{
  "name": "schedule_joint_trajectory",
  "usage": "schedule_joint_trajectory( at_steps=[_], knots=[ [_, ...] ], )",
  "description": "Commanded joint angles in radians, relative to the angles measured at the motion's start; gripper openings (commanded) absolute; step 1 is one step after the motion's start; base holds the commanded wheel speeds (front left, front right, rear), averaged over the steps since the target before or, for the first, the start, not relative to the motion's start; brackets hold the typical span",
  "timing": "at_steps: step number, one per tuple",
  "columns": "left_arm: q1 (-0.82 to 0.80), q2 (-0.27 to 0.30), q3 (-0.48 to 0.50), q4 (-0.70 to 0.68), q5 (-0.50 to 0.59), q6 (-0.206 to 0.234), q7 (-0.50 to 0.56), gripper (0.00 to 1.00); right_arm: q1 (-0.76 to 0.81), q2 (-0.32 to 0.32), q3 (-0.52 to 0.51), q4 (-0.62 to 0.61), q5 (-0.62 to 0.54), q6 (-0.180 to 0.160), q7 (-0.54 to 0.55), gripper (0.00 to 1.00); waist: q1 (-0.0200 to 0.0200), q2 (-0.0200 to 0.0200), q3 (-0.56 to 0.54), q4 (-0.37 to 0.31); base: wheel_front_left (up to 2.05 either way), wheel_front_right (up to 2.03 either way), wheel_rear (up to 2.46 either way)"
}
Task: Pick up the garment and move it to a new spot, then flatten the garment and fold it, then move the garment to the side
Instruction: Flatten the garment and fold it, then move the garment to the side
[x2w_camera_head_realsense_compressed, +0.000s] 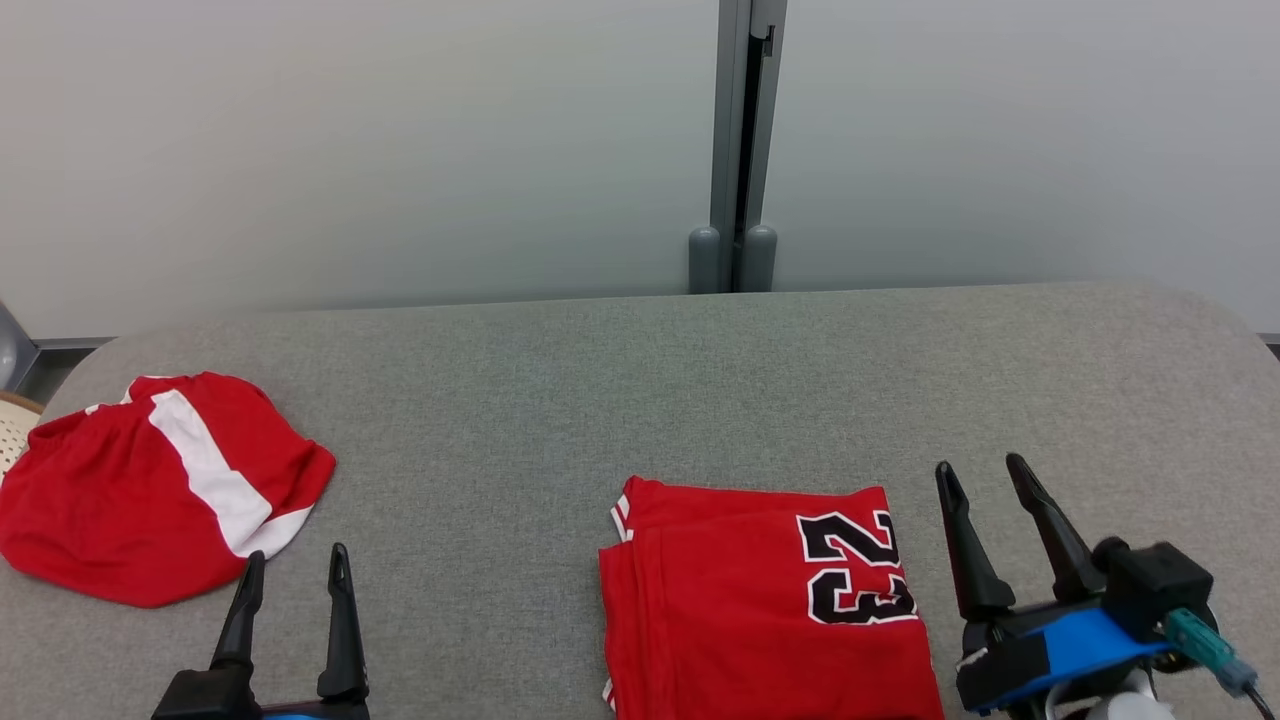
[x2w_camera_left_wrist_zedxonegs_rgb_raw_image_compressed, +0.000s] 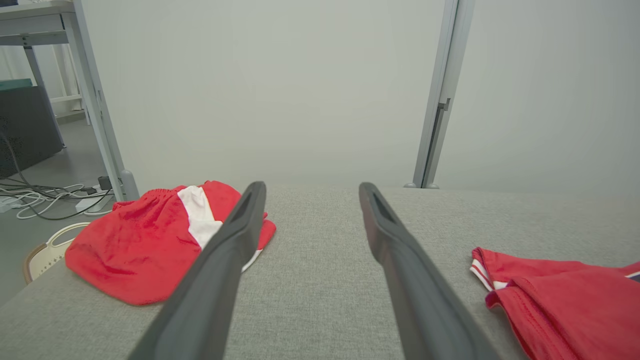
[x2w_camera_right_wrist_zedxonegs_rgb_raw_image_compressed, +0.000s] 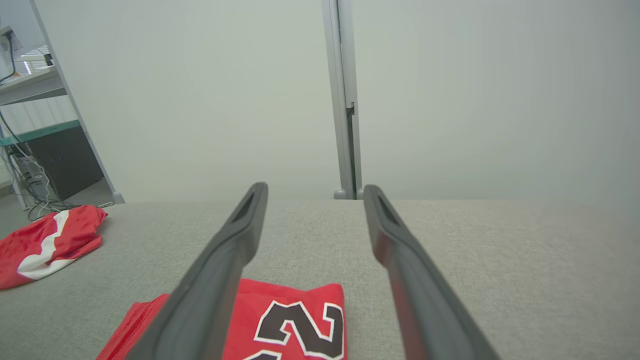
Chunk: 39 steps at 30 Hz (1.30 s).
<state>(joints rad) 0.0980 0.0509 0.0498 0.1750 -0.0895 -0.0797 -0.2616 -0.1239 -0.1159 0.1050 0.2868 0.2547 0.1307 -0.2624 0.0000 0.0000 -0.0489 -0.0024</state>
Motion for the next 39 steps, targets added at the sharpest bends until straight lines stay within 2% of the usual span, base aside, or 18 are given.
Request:
schedule_joint_trajectory(
  at_steps=[1, 5, 15, 39],
  knots=[
    [0.009, -0.001, -0.003, -0.004, 0.001, -0.001, -0.005, 1.00, 0.052, 0.013, -0.026, -0.039, -0.016, 0.000, -0.003, 1.00, 0.0000, 0.0000, -0.004, -0.002, 0.00, 0.00, 0.00],
    [0.017, -0.001, -0.007, -0.008, 0.007, -0.003, -0.005, 1.00, 0.136, 0.036, -0.071, -0.102, -0.038, 0.000, -0.003, 1.00, 0.0000, 0.0000, -0.015, 0.000, 0.00, 0.00, 0.00],
    [0.032, 0.000, -0.021, -0.016, 0.029, -0.006, -0.005, 1.00, 0.237, 0.061, -0.124, -0.142, -0.083, 0.000, 0.018, 1.00, 0.0000, 0.0000, -0.033, 0.012, 0.00, 0.00, 0.00],
    [0.007, 0.013, -0.039, 0.045, 0.021, -0.006, -0.004, 1.00, 0.227, 0.066, -0.130, -0.120, -0.090, 0.000, 0.056, 1.00, 0.0000, 0.0000, -0.037, 0.031, 0.00, 0.00, 0.00]
  ],
)
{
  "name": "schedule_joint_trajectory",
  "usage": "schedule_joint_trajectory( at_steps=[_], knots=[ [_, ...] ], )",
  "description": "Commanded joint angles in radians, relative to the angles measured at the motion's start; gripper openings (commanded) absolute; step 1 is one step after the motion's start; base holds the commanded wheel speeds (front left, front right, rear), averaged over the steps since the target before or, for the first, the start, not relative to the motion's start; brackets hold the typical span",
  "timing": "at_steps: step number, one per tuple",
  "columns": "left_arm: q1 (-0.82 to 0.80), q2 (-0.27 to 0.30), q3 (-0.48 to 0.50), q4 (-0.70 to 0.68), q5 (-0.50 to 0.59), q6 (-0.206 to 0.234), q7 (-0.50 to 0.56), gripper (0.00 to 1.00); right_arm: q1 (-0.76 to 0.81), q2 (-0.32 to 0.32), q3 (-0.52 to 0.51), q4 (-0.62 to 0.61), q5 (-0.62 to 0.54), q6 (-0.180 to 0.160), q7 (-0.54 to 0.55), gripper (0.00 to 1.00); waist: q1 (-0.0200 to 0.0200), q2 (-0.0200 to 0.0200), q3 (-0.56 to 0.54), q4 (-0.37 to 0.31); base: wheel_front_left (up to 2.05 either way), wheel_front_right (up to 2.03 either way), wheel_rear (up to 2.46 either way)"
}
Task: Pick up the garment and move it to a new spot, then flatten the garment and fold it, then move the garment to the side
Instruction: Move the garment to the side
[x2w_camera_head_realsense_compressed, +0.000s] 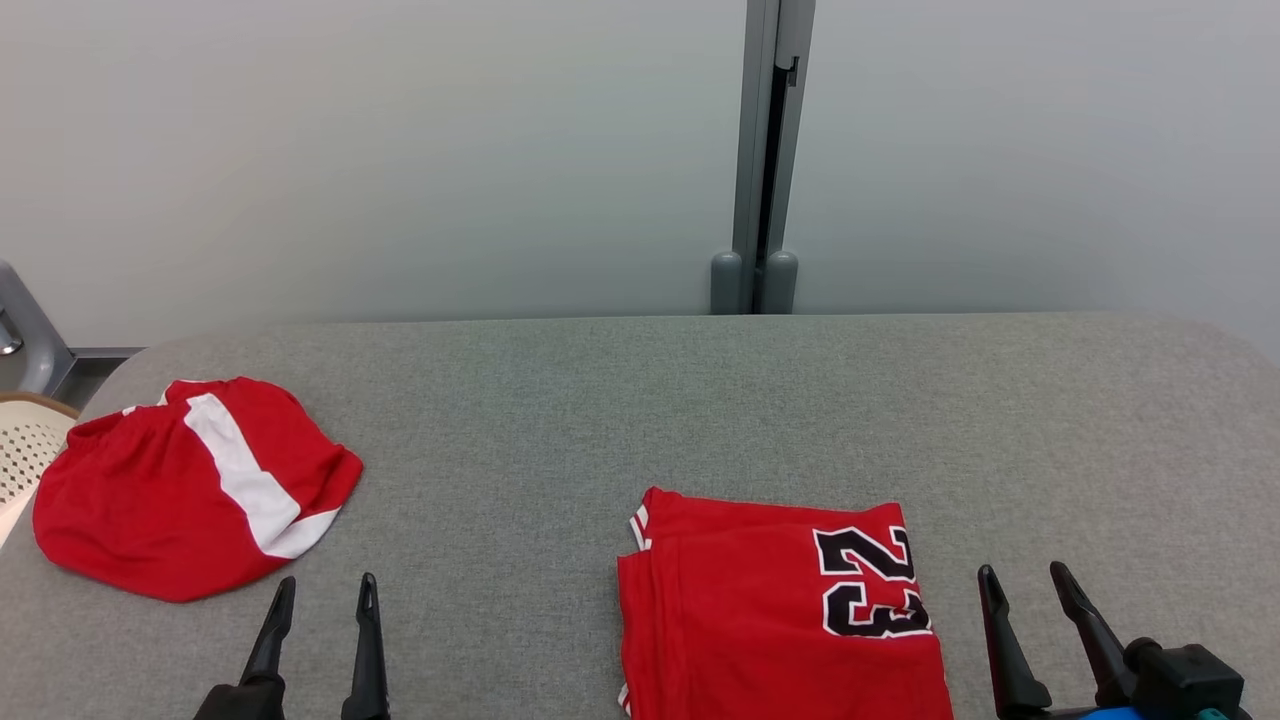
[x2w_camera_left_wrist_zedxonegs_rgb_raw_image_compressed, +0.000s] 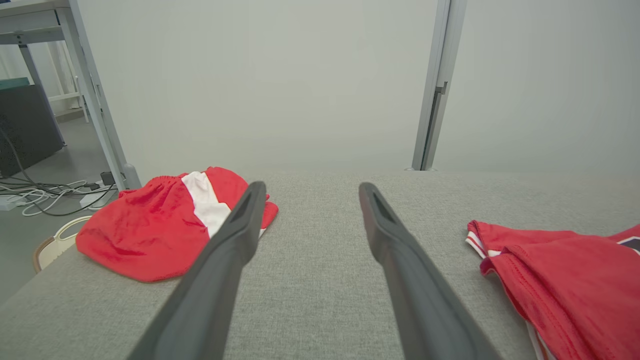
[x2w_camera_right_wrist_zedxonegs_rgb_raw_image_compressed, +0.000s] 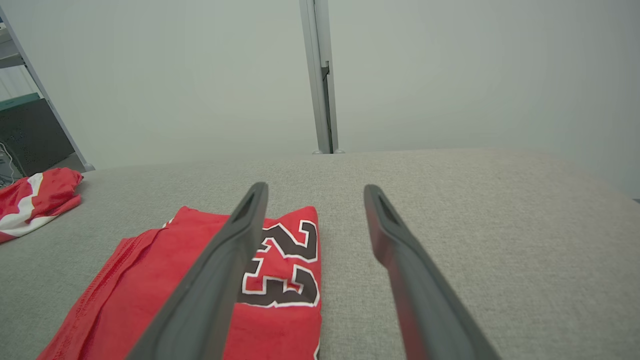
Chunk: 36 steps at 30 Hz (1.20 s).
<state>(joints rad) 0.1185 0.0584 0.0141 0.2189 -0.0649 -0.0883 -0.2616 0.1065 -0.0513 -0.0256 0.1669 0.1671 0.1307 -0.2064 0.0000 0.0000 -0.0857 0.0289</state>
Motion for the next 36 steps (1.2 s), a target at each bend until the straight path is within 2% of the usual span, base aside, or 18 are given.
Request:
schedule_joint_trajectory(
  at_steps=[1, 9, 16, 23, 36],
  knots=[
    [-0.014, 0.005, -0.004, 0.002, -0.003, 0.003, -0.004, 1.00, -0.004, 0.001, 0.000, 0.000, -0.002, 0.000, 0.000, 1.00, 0.0000, 0.0000, 0.000, 0.000, 0.00, 0.00, 0.00],
    [-0.021, 0.005, -0.004, 0.006, -0.010, 0.008, -0.005, 1.00, -0.048, 0.001, 0.015, 0.004, -0.006, 0.000, 0.022, 1.00, 0.0000, 0.0000, 0.005, 0.001, 0.00, 0.00, 0.00],
    [-0.034, 0.003, -0.012, -0.001, -0.010, 0.009, -0.004, 1.00, -0.180, -0.007, 0.038, 0.056, -0.032, 0.000, 0.114, 1.00, 0.0000, 0.0000, 0.019, 0.009, 0.00, 0.00, 0.00],
    [-0.043, 0.002, -0.021, -0.002, -0.013, 0.008, -0.004, 1.00, -0.260, -0.035, 0.059, 0.221, -0.044, 0.000, 0.162, 1.00, 0.0000, 0.0000, 0.038, 0.040, 0.00, 0.00, 0.00],
    [-0.055, 0.007, -0.019, 0.003, -0.017, 0.007, -0.005, 1.00, -0.320, -0.030, 0.056, 0.587, -0.003, 0.000, 0.070, 1.00, 0.0000, 0.0000, 0.074, 0.072, 0.00, 0.00, 0.00]
  ],
)
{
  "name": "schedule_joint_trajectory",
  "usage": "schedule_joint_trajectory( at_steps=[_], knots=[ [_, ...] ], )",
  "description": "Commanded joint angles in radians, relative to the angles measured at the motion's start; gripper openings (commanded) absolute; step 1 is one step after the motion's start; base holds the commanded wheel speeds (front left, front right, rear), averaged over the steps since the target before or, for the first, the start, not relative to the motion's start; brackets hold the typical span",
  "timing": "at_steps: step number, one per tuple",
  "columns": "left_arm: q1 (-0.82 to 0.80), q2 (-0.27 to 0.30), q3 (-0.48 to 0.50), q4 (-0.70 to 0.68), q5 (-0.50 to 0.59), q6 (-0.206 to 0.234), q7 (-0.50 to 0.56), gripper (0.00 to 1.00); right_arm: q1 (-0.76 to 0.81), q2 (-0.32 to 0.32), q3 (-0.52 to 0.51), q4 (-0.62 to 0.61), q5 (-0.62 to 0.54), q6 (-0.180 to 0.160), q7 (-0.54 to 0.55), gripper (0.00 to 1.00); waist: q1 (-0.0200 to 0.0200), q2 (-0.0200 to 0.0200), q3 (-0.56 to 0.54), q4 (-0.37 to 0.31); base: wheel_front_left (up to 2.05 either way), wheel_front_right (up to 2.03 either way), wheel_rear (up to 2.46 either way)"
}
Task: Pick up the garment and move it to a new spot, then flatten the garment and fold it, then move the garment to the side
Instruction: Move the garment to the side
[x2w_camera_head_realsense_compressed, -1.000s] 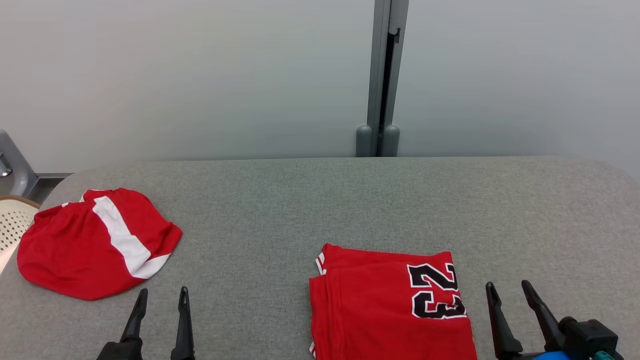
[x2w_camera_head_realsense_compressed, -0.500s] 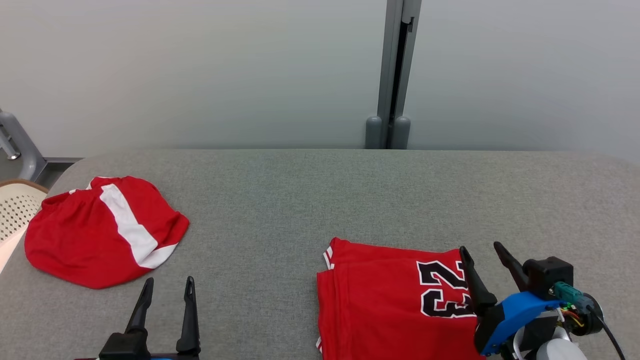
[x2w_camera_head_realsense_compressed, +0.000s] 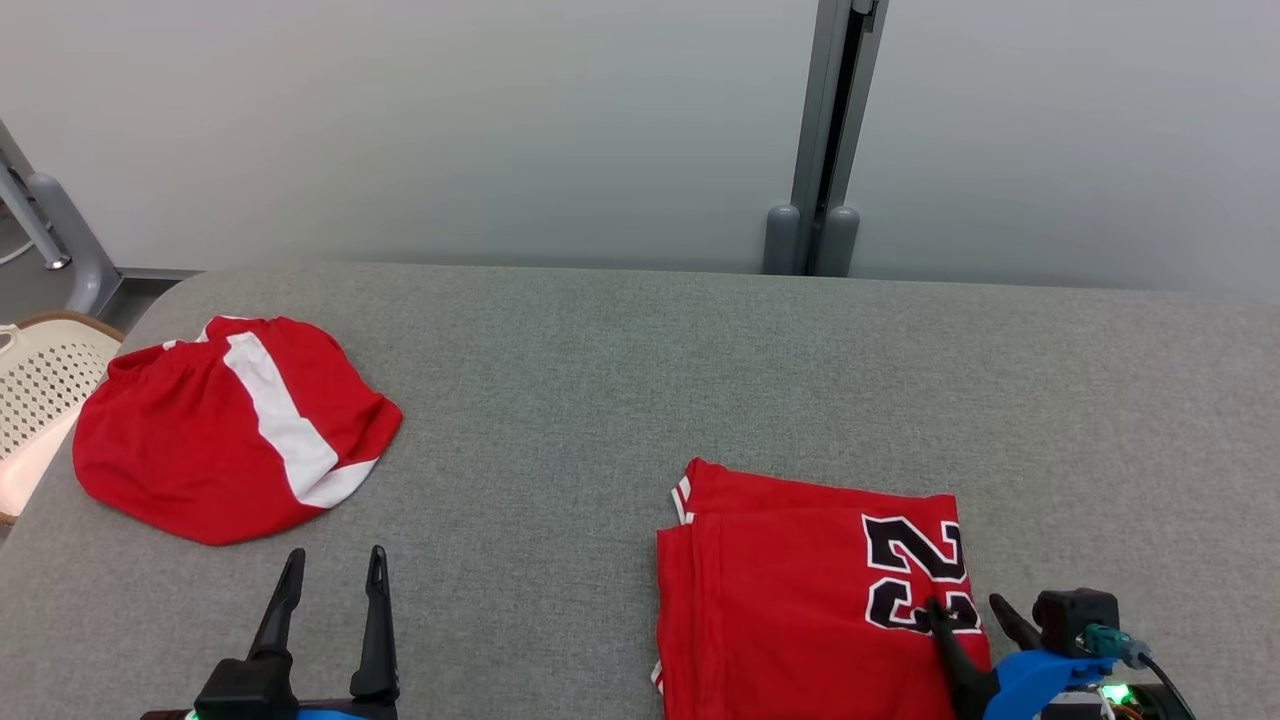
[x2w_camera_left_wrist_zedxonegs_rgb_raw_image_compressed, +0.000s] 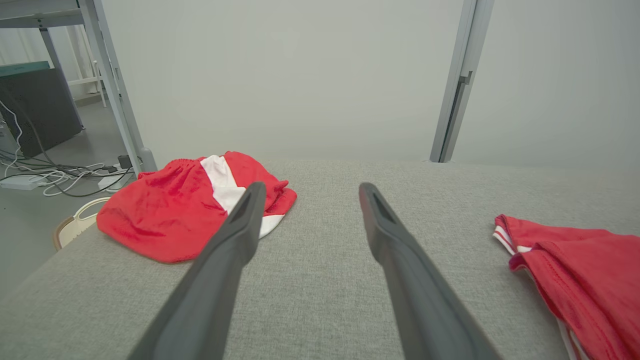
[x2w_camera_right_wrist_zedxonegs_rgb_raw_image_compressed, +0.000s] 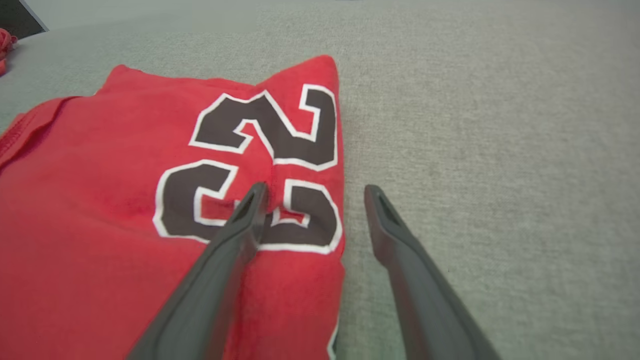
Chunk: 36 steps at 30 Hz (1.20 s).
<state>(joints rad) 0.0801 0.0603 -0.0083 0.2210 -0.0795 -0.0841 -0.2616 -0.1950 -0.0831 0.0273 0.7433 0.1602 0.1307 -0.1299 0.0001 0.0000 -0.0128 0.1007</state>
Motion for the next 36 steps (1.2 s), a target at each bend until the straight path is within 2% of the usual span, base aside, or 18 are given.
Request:
schedule_joint_trajectory(
  at_steps=[1, 6, 10, 11, 12, 13, 14, 25, 31, 36],
  knots=[
    [-0.018, 0.006, 0.003, 0.002, -0.003, 0.003, -0.004, 1.00, -0.024, 0.004, 0.008, 0.034, 0.008, 0.000, -0.014, 1.00, -0.0001, 0.0000, 0.004, 0.000, 0.00, 0.00, 0.00],
    [-0.028, 0.006, -0.001, 0.006, -0.002, 0.002, -0.005, 1.00, -0.057, 0.014, 0.028, 0.142, 0.046, 0.000, -0.039, 1.00, -0.0001, 0.0000, 0.009, 0.000, 0.00, 0.00, 0.00],
    [-0.032, 0.005, -0.007, 0.009, -0.004, 0.000, -0.005, 1.00, -0.070, 0.026, 0.080, 0.198, 0.087, 0.000, -0.060, 1.00, -0.0001, 0.0000, 0.011, 0.003, 0.00, 0.00, 0.00],
    [-0.033, 0.005, -0.007, 0.009, -0.005, -0.001, -0.005, 1.00, -0.073, 0.028, 0.093, 0.208, 0.099, 0.000, -0.064, 0.85, -0.0001, 0.0000, 0.011, 0.004, 0.00, 0.00, 0.00],
    [-0.034, 0.005, -0.008, 0.009, -0.006, -0.001, -0.005, 1.00, -0.076, 0.030, 0.102, 0.215, 0.112, 0.000, -0.070, 0.44, -0.0001, 0.0000, 0.011, 0.005, 0.00, 0.00, 0.00],
    [-0.035, 0.004, -0.008, 0.009, -0.006, -0.001, -0.005, 1.00, -0.080, 0.031, 0.112, 0.221, 0.121, 0.001, -0.078, 0.11, -0.0001, 0.0000, 0.012, 0.005, 0.00, 0.00, 0.00],
    [-0.035, 0.004, -0.008, 0.009, -0.007, -0.001, -0.004, 1.00, -0.085, 0.032, 0.120, 0.226, 0.129, 0.001, -0.084, 0.00, -0.0001, 0.0000, 0.012, 0.006, 0.00, 0.00, 0.00],
    [-0.019, 0.003, 0.000, -0.001, -0.008, 0.002, -0.005, 1.00, -0.146, -0.023, 0.139, 0.228, 0.177, 0.000, -0.131, 0.00, -0.0001, 0.0000, 0.011, -0.008, 0.00, 0.00, 0.00],
    [-0.024, 0.000, -0.009, -0.022, -0.013, 0.004, -0.005, 1.00, -0.165, -0.076, 0.127, 0.199, 0.190, 0.000, -0.137, 0.00, -0.0001, 0.0000, 0.048, -0.074, 0.00, 0.00, 0.00],
    [-0.070, -0.003, -0.017, -0.045, -0.014, 0.005, -0.004, 1.00, -0.181, -0.113, 0.099, 0.150, 0.194, 0.000, -0.136, 0.00, -0.0001, 0.0000, 0.129, -0.156, 0.00, 0.00, 0.00]
  ],
)
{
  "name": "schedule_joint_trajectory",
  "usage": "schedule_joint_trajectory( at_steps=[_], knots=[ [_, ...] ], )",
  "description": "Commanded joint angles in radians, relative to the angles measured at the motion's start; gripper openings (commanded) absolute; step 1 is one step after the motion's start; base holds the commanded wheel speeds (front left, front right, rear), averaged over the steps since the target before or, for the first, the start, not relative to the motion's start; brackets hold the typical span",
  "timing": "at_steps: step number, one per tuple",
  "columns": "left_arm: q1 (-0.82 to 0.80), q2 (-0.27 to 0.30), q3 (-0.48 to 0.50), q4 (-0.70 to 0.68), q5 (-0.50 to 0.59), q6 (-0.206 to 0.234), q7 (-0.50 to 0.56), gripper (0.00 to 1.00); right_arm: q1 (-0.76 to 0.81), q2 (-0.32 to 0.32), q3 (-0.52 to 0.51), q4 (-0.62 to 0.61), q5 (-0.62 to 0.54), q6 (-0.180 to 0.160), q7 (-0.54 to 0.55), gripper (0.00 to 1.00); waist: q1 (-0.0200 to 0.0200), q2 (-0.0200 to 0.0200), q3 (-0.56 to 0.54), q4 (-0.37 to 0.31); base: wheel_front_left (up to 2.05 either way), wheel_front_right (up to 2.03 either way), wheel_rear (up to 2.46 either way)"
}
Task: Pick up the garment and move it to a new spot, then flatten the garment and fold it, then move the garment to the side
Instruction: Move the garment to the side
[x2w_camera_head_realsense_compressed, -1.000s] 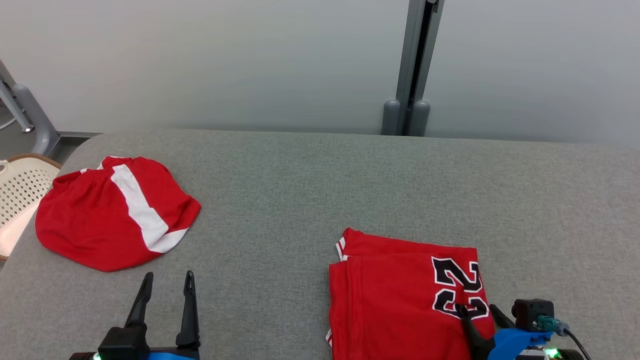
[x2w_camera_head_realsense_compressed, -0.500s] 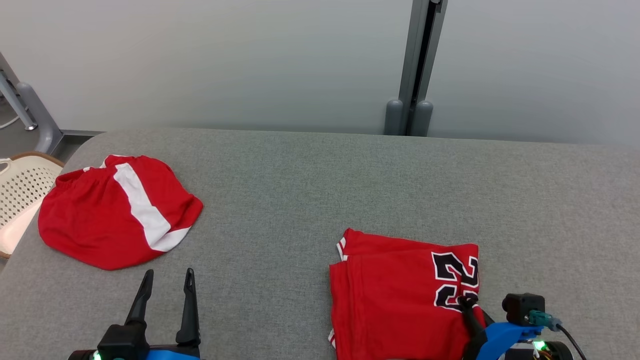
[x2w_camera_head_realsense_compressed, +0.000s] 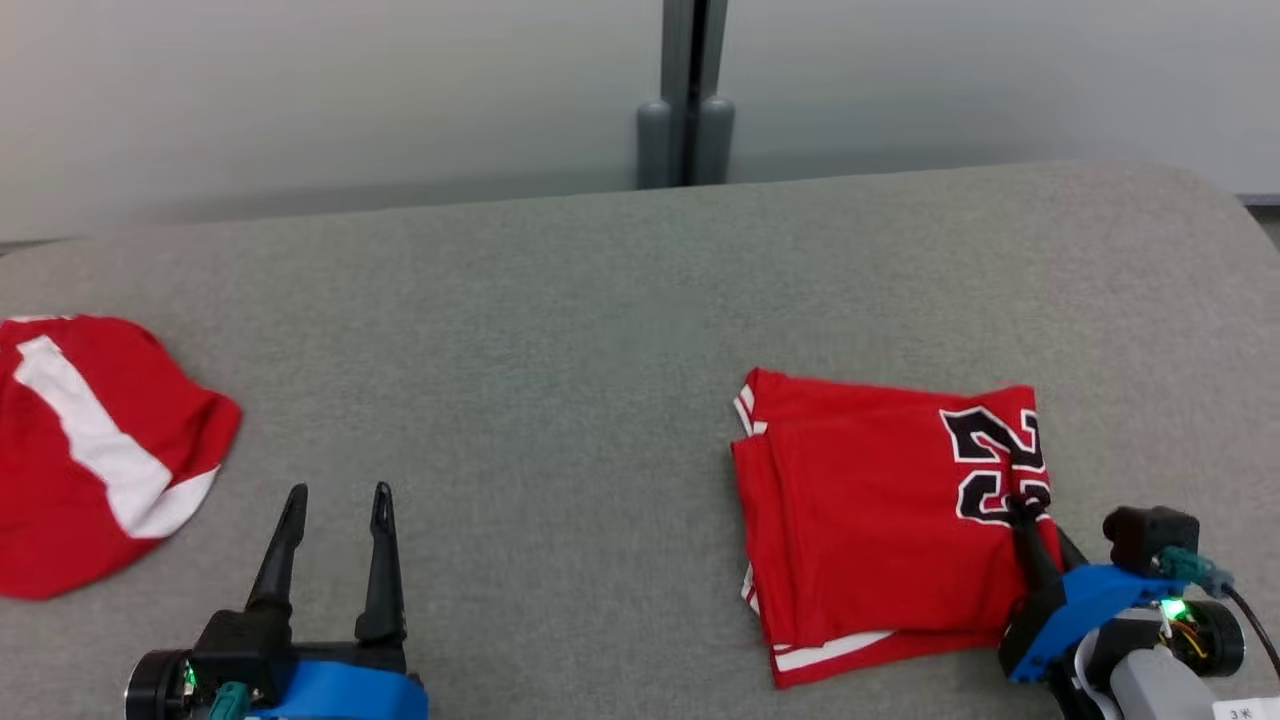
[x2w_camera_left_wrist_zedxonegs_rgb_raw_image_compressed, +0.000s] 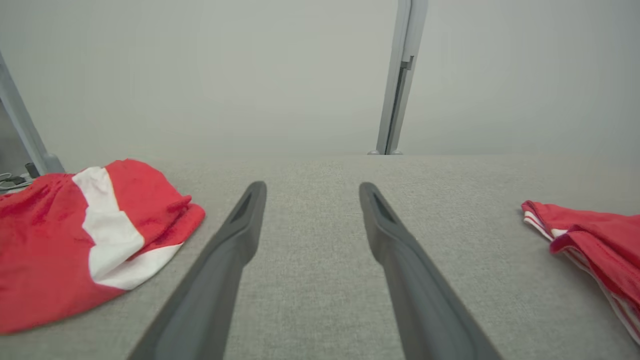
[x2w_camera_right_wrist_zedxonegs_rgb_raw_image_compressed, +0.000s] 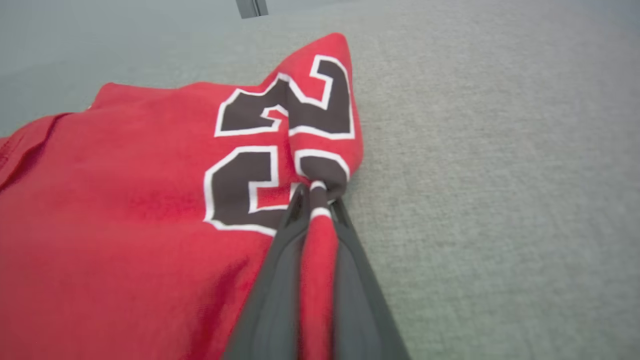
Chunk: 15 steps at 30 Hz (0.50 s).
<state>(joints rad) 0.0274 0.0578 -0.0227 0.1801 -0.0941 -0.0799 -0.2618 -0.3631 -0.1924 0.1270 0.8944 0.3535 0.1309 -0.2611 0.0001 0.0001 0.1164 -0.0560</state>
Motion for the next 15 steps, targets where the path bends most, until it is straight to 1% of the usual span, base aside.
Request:
schedule_joint_trajectory(
  at_steps=[1, 6, 9, 12, 15],
  knots=[
    [-0.027, -0.001, -0.007, -0.007, 0.003, 0.001, -0.004, 1.00, -0.015, -0.005, -0.008, -0.011, 0.000, 0.000, -0.005, 0.00, -0.0001, -0.0001, 0.015, -0.015, 0.00, 0.00, 0.00],
    [-0.077, 0.000, -0.009, -0.025, 0.008, 0.004, -0.004, 1.00, -0.028, 0.007, -0.037, -0.052, -0.004, 0.000, -0.005, 0.00, -0.0001, -0.0001, 0.095, -0.100, 0.00, 0.00, 0.00],
    [-0.102, 0.011, -0.009, -0.025, 0.017, -0.001, -0.004, 1.00, -0.025, 0.013, -0.052, -0.069, -0.010, 0.000, -0.005, 0.00, -0.0001, -0.0001, 0.124, -0.136, 0.00, 0.00, 0.00],
    [-0.122, 0.019, -0.006, -0.023, 0.023, -0.003, -0.004, 1.00, -0.018, 0.021, -0.063, -0.088, -0.016, 0.000, -0.005, 0.00, -0.0001, -0.0001, 0.136, -0.158, 0.00, 0.00, 0.00],
    [-0.136, 0.023, -0.007, -0.021, 0.026, -0.006, -0.004, 1.00, -0.009, 0.021, -0.075, -0.102, -0.023, 0.000, -0.005, 0.00, -0.0001, -0.0001, 0.134, -0.162, 0.00, 0.00, 0.00]
  ],
)
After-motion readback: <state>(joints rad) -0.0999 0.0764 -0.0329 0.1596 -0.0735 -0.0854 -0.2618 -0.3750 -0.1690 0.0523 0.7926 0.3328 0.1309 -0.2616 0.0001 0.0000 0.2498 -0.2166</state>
